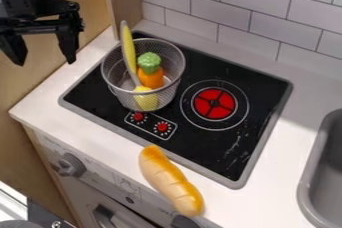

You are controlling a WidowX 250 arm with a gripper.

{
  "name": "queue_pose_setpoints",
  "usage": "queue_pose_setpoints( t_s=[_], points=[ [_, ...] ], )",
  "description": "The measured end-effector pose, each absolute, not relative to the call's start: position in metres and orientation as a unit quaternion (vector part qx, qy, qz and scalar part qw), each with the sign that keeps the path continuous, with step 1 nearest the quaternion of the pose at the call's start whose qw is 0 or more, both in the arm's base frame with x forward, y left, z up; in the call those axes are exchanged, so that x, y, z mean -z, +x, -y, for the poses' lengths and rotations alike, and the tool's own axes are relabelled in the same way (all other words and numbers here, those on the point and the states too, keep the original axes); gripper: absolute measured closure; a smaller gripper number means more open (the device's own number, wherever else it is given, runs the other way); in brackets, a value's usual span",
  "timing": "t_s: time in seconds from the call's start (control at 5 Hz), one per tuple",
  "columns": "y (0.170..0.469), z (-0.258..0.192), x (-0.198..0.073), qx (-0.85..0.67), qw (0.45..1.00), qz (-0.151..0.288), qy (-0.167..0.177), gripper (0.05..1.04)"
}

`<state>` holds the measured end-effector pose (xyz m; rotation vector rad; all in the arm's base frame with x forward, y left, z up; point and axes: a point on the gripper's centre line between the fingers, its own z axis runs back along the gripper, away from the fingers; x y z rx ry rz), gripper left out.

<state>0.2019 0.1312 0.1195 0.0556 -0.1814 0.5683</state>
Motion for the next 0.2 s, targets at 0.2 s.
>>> queue_pose_setpoints(
  t_s=[0.2],
  points=[
    [0.2016,-0.1317,-0.1184,-0.278,0.956,0.088,0.024,0.081]
  ],
)
